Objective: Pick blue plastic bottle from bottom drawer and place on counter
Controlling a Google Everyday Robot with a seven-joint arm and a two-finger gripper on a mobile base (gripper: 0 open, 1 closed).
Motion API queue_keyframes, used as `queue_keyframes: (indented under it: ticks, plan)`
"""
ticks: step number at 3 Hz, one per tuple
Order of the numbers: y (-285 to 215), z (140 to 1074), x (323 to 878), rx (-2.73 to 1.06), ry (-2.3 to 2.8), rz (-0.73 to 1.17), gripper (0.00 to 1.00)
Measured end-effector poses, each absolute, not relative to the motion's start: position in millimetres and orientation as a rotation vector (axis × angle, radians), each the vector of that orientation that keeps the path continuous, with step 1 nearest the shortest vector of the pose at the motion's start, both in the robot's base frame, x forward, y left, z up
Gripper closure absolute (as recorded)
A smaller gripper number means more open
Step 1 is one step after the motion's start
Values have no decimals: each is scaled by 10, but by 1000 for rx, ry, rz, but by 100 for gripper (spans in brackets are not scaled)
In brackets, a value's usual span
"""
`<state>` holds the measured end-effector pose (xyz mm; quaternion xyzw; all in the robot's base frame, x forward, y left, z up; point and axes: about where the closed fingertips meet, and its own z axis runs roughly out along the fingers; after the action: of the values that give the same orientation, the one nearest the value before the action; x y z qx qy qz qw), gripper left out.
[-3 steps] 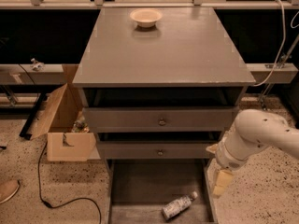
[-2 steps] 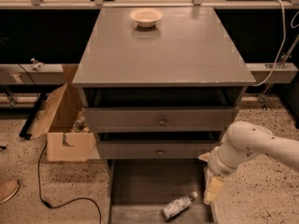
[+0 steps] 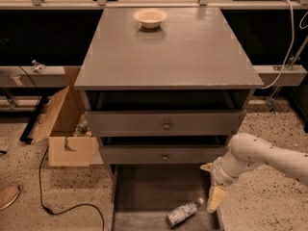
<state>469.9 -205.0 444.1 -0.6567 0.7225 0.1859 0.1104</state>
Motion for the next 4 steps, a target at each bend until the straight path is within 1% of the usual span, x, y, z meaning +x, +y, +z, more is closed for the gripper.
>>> queue_keyframes:
  ticks: [2,3,4]
  plan:
    - [-1991,3199,4922,-1992,1924,684,0]
    - [-1930,2767,4912,-1988,1887,685,0]
    - [-1747,2178,5029,-1950,1892,603,0]
